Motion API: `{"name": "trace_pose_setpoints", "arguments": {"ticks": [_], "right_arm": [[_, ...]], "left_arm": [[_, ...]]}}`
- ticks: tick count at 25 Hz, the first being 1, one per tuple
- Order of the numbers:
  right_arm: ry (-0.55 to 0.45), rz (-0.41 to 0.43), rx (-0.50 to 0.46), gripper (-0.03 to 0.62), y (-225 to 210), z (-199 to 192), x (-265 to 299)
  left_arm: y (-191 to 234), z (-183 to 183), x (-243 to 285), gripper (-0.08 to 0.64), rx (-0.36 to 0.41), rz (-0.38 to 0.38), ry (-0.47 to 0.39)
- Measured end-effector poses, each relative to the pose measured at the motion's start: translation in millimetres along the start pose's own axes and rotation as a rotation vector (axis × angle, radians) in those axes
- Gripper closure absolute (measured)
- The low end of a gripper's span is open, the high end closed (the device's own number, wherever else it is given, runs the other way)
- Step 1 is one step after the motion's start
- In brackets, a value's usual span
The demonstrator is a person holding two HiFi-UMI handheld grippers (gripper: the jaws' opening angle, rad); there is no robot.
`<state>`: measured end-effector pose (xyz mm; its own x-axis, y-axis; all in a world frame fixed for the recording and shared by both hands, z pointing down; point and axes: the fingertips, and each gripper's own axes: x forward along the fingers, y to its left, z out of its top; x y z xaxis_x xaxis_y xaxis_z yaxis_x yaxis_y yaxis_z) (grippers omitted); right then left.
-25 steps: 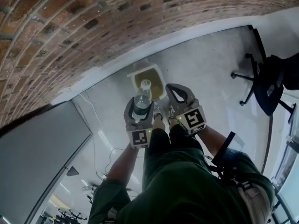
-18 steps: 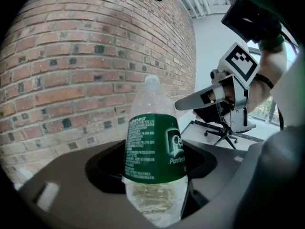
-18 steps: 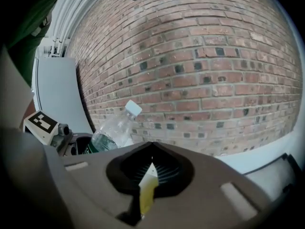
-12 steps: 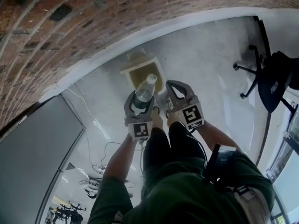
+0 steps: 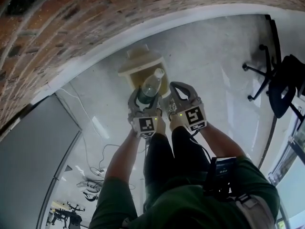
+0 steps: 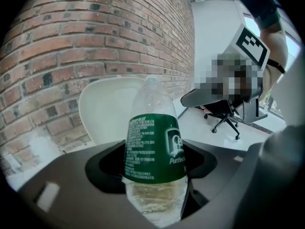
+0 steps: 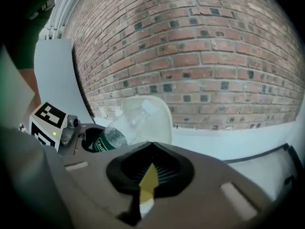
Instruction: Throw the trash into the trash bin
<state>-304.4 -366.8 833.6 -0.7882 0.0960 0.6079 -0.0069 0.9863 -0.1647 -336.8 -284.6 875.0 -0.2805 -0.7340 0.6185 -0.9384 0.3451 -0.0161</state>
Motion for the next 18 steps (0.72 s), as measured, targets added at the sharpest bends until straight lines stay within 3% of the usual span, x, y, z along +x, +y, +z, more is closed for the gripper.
{"name": "trace_pose_setpoints", "arguments": {"ticks": [9,18], "right_arm": [[0.023,-0.013,0.001,0.589,-12.4,-48.4,24.9],[0.023,-0.014,-0.007,0.589,-18.2,-68.1,35.1]], "left_arm": [[-2.1,-47.9,38.8,0.227,0.038,0.012,0.010],[4.2,-62.0,71.3,0.225,0.053,0.059,0.013]]}}
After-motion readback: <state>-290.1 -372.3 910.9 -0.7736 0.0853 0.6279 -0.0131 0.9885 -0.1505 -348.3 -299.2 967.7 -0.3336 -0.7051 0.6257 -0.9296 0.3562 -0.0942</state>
